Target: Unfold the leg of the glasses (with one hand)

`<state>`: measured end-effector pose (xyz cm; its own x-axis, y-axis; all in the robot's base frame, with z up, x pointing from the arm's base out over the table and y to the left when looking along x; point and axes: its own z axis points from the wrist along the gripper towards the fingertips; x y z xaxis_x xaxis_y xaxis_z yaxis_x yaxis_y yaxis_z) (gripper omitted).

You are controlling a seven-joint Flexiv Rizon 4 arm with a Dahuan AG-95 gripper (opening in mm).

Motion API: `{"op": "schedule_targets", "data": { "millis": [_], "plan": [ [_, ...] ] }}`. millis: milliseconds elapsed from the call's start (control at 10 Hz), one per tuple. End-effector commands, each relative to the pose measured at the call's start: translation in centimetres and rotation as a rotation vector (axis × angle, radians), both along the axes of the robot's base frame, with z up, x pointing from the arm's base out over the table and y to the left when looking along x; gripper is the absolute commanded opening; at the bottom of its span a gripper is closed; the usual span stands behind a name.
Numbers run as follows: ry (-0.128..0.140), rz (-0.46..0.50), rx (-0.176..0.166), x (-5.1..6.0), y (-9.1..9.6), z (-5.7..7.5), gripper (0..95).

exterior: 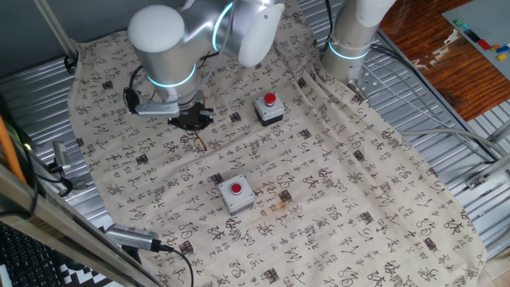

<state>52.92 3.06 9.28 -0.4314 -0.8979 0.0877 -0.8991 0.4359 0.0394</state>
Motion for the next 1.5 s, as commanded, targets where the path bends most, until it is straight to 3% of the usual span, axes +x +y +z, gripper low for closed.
{"op": "schedule_targets", "data": {
  "millis": [100,500,1500],
  "plan": [
    [-0.006,0.006,-0.003,0.0,-0.1,-0.1,0.0],
    [-0.013,0.034,-0.022,0.4,-0.8,-0.5,0.0],
    [-0.004,0.114,-0.033,0.8,-4.2,0.2,0.0]
  ]
}}
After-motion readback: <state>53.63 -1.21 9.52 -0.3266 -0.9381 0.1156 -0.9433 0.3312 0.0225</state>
